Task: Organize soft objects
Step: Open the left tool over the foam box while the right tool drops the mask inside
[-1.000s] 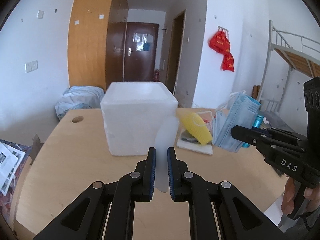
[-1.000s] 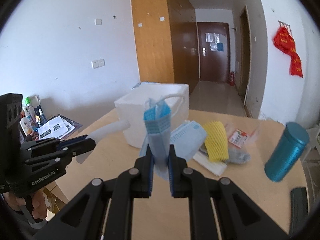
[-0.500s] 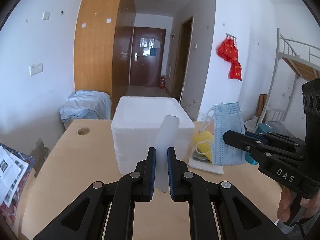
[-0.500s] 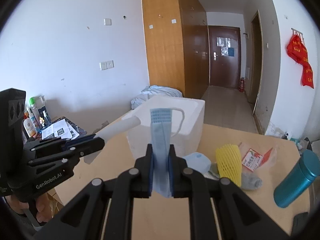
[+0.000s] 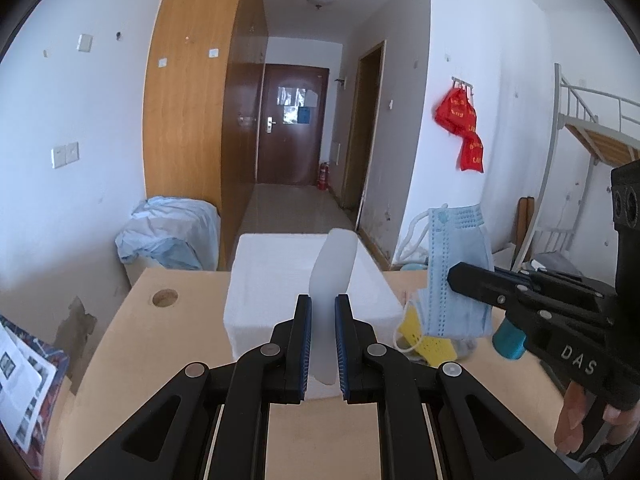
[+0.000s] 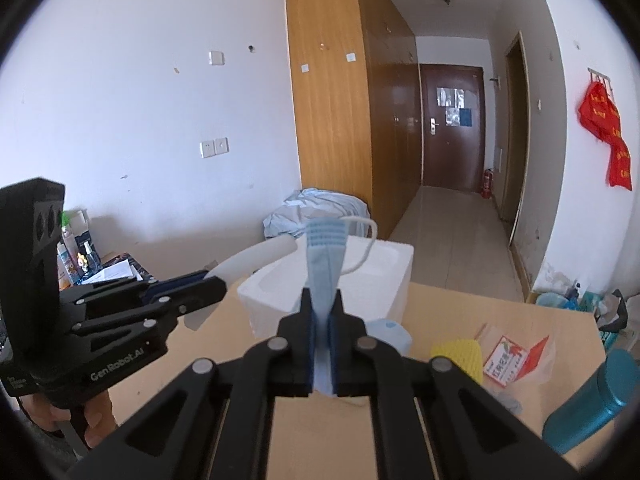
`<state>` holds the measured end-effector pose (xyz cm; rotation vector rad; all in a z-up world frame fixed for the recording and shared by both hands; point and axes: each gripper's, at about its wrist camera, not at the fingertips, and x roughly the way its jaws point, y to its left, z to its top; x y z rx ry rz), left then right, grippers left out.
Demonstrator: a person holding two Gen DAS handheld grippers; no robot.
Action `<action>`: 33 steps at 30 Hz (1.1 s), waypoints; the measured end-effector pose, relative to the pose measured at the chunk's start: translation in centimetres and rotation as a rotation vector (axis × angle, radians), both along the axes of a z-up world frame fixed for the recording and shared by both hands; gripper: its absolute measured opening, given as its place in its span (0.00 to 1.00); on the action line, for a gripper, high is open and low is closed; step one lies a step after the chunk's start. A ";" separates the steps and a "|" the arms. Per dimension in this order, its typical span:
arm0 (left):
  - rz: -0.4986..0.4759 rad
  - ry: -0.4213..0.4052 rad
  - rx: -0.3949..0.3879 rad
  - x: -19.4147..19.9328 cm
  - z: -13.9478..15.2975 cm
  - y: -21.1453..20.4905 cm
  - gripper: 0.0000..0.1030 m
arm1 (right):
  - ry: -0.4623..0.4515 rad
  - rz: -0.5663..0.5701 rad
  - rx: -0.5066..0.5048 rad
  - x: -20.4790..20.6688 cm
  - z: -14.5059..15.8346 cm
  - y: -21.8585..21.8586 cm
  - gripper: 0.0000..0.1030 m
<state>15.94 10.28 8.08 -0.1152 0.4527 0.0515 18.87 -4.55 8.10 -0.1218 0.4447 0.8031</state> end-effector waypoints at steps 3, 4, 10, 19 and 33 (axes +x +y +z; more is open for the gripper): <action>-0.006 -0.007 0.004 0.9 0.4 0.2 0.12 | -0.006 0.002 0.002 0.3 0.1 0.3 0.08; -0.008 -0.009 0.005 1.1 0.5 0.3 0.12 | -0.005 0.003 0.002 0.5 0.1 0.4 0.08; -0.018 0.007 -0.010 3.0 -0.2 1.0 0.12 | 0.001 -0.006 -0.001 1.8 -0.2 0.8 0.08; -0.027 0.045 -0.012 6.6 -0.8 1.6 0.12 | 0.009 -0.027 -0.007 3.5 -0.6 0.5 0.08; -0.052 0.136 -0.013 11.3 -2.4 1.2 0.12 | 0.013 -0.045 -0.028 4.7 -0.8 0.4 0.08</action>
